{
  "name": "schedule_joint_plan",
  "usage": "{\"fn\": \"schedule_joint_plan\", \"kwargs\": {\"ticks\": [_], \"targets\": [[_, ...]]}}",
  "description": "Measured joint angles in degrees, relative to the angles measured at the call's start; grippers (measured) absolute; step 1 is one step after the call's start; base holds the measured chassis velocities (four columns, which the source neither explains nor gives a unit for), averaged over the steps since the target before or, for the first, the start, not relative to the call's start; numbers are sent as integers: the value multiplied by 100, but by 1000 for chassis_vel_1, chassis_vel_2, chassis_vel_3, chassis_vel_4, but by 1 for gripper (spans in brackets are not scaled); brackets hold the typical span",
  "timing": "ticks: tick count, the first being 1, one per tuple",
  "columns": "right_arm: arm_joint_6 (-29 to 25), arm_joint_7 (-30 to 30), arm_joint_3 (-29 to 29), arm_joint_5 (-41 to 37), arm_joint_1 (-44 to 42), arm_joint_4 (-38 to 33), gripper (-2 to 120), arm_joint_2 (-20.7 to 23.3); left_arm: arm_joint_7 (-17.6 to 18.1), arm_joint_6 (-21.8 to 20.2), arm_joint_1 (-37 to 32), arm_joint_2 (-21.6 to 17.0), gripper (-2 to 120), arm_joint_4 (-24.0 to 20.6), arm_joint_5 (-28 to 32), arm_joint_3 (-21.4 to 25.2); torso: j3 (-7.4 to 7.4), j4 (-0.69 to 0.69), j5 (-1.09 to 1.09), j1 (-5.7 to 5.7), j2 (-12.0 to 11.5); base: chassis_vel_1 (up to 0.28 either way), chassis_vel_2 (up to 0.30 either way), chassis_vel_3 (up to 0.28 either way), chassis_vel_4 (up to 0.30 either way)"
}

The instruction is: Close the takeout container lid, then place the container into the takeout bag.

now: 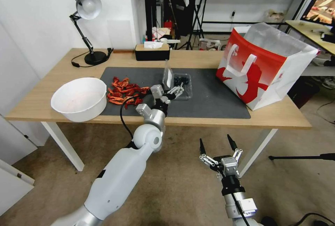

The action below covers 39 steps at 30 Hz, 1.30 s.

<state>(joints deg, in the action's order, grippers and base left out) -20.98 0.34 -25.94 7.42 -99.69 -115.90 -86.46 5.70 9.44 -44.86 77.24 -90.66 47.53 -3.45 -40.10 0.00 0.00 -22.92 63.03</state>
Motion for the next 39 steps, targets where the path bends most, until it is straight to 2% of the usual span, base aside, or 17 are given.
{"fn": "schedule_joint_plan", "kwargs": {"ticks": [6,10,15,20,22,24,26,32,35,39], "targets": [[-15,9,-6,14,-32,-6,100,-9,-273,-58,101,-23,100,86,187,-89,0,0,0,0,0,0,0,0,0],[-25,14,-6,33,-52,-13,100,-21,-476,-240,200,-29,100,158,513,-139,0,0,0,0,0,0,0,0,0],[-37,30,-3,55,-77,-28,100,-33,-668,-504,357,-30,100,295,956,-214,0,0,0,0,0,0,0,0,0],[-58,37,-2,69,-105,-35,100,-36,-738,-875,586,-4,100,398,1709,-268,0,0,0,0,0,0,0,0,0],[-66,38,-3,75,-115,-36,100,-45,-735,-1067,684,13,100,440,2085,-282,0,1,0,0,0,0,0,0,0],[-70,39,-3,79,-119,-35,100,-49,-731,-1137,715,22,100,451,2205,-284,0,1,0,0,0,0,0,0,0],[-79,42,0,93,-126,-36,100,-63,-648,-1426,812,57,100,469,2626,-283,0,0,1,0,0,0,0,0,0],[-79,42,2,99,-128,-38,100,-76,-416,-1817,926,128,100,525,2998,-244,0,0,0,0,0,0,0,0,0],[-79,42,3,100,-127,-40,100,-83,-182,-2082,1002,150,100,583,3177,-223,0,0,0,0,0,0,0,0,0],[-79,42,2,102,-126,-45,100,-86,-8,-2213,1054,165,98,637,3302,-220,0,0,0,0,0,0,0,0,0]]}}
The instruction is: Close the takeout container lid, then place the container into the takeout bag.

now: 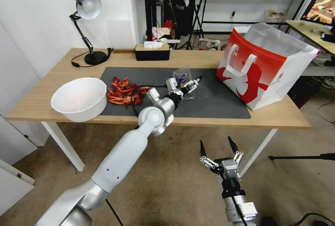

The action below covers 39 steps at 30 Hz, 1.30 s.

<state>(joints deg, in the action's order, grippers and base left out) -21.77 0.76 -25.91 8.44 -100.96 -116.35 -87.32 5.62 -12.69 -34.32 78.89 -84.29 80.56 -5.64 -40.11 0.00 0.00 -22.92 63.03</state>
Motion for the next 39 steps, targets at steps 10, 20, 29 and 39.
{"fn": "schedule_joint_plan", "kwargs": {"ticks": [10,20,29,39], "targets": [[185,-59,-29,-190,-16,-221,100,42,322,-223,61,-33,64,52,-63,-31,0,0,0,0,0,0,0,0,0],[574,-217,-285,-913,75,-600,100,203,620,-553,128,-66,31,102,-210,-61,0,0,0,0,0,0,0,0,0],[1184,-452,-594,-2600,362,-1017,100,458,732,-595,148,-88,0,189,-241,-94,0,0,0,0,0,0,0,0,0],[2628,124,-974,-6017,1146,-1405,100,1124,726,-559,133,-102,0,216,-244,-93,0,0,1,0,0,0,0,0,0]]}}
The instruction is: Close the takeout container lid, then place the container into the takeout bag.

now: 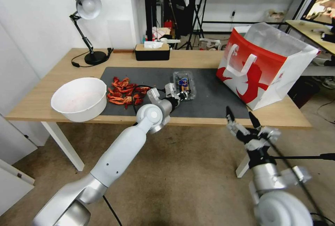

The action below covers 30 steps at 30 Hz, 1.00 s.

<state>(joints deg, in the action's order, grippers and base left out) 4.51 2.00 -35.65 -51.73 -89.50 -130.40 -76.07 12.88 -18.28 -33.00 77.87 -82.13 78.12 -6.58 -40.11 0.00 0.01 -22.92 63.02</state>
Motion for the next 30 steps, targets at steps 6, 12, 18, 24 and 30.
{"fn": "schedule_joint_plan", "kwargs": {"ticks": [6,12,18,24,30], "targets": [[590,514,55,-1527,802,465,100,471,6,19,14,18,0,13,0,-3,0,0,1,0,0,0,0,0,0],[750,701,282,-1982,1532,1073,100,722,14,32,11,3,0,13,-1,-3,0,-1,0,0,0,0,0,0,0],[932,858,494,-2257,2221,1521,100,914,35,45,5,-24,0,5,-2,-14,0,-1,0,-1,0,0,0,0,0],[1035,968,621,-2472,2597,1788,100,1046,43,49,23,-35,0,-6,1,-27,0,0,0,0,0,0,0,0,0],[1271,1112,889,-2689,3236,2372,100,1163,42,91,-12,-13,0,8,4,-25,0,0,0,0,0,0,0,0,0]]}}
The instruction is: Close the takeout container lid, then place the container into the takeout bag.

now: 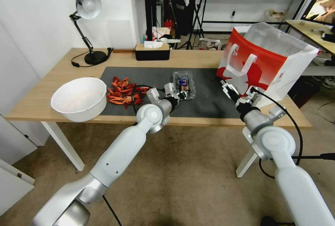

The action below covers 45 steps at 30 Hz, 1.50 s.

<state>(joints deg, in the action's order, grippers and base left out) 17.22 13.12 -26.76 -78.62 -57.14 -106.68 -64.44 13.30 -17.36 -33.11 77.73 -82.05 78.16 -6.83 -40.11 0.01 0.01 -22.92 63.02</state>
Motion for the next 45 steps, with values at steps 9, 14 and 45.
{"fn": "schedule_joint_plan", "kwargs": {"ticks": [9,14,45], "targets": [[607,197,500,0,793,709,100,30,-16,27,-50,-3,0,4,0,45,0,0,-1,0,0,0,0,0,0],[898,286,775,0,1226,1007,100,-24,-23,35,-65,-16,0,5,1,69,0,-1,-1,0,0,0,0,0,0],[1835,1138,1586,-508,2460,2247,100,-318,-10,90,-39,-21,0,44,20,55,0,-1,0,0,0,0,0,0,0]]}}
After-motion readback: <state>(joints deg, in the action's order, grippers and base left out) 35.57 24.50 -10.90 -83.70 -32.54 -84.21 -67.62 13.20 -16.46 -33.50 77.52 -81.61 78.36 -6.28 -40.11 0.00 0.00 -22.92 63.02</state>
